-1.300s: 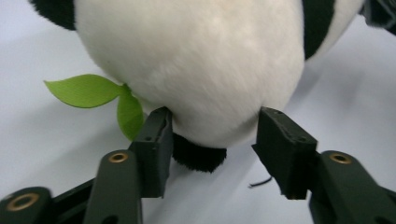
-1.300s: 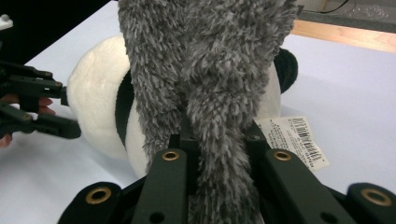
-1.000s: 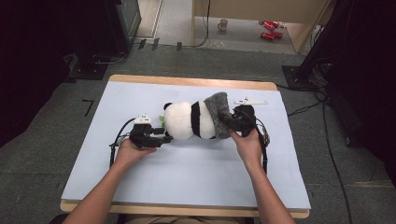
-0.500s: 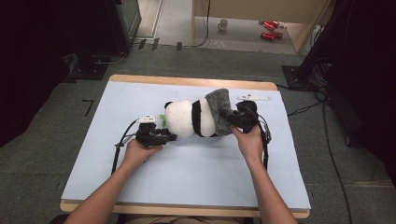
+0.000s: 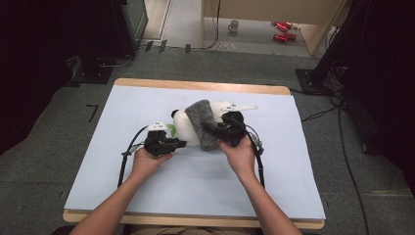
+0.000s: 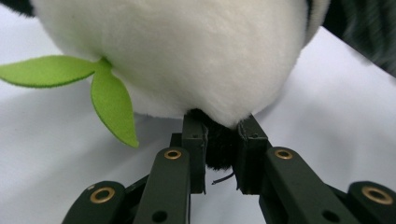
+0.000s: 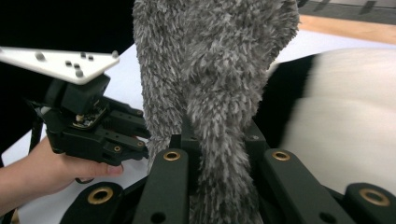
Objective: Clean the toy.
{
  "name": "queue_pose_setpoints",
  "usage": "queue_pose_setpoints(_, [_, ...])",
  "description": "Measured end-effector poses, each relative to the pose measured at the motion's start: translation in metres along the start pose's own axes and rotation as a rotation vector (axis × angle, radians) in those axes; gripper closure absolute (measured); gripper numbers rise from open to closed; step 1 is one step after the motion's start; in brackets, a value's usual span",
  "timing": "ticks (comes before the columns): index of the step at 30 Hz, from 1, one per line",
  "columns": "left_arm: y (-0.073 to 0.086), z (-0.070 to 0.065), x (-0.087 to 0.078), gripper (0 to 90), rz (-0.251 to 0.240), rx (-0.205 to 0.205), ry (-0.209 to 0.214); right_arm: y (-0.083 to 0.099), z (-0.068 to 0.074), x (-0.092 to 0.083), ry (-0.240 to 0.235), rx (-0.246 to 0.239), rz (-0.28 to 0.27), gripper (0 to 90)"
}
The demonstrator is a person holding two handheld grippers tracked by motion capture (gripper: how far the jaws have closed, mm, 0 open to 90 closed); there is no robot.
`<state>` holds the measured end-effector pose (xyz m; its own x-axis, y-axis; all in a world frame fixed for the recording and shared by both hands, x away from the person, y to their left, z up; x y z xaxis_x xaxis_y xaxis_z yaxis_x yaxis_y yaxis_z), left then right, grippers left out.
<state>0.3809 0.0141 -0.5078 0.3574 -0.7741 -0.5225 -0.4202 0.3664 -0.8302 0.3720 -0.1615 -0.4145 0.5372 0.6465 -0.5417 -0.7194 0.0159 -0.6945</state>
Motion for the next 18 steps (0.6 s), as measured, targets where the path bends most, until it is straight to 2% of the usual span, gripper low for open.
queue_pose_setpoints(3, [-0.001, -0.008, -0.004, 77.9, -0.003, 0.001, -0.004, 0.005, 0.009, 0.011, -0.012, -0.017, 0.022, 78.2])
queue_pose_setpoints(7, [0.000, -0.014, -0.010, 77.9, -0.001, -0.001, -0.010, 0.013, 0.019, 0.026, -0.033, -0.016, 0.052, 78.1])
queue_pose_setpoints(9, [0.001, -0.015, -0.012, 77.9, 0.012, -0.006, -0.027, 0.017, 0.021, 0.034, -0.038, -0.024, 0.061, 78.0])
queue_pose_setpoints(11, [0.004, -0.013, -0.013, 77.9, 0.013, -0.025, -0.027, 0.019, 0.021, 0.038, -0.033, -0.033, 0.058, 77.9])
queue_pose_setpoints(15, [0.008, -0.010, -0.010, 77.9, 0.022, -0.030, -0.030, 0.020, 0.012, 0.044, -0.012, -0.054, 0.074, 78.0])
queue_pose_setpoints(18, [0.009, -0.008, -0.010, 78.0, 0.020, -0.034, -0.032, 0.018, 0.004, 0.043, 0.000, -0.047, 0.075, 78.0])
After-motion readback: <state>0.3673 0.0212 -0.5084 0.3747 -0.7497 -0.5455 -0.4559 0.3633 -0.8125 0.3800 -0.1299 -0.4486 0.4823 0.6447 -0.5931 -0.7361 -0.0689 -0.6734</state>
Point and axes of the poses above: each handheld gripper's, and its own axes: x roughly forward along the jaws, y roughly out of its underside, z roughly to its left, the point moved 6 cm from there along x, roughly forward along the jaws, and after that the axes turned 11 degrees about x, right-handed, at the moved point
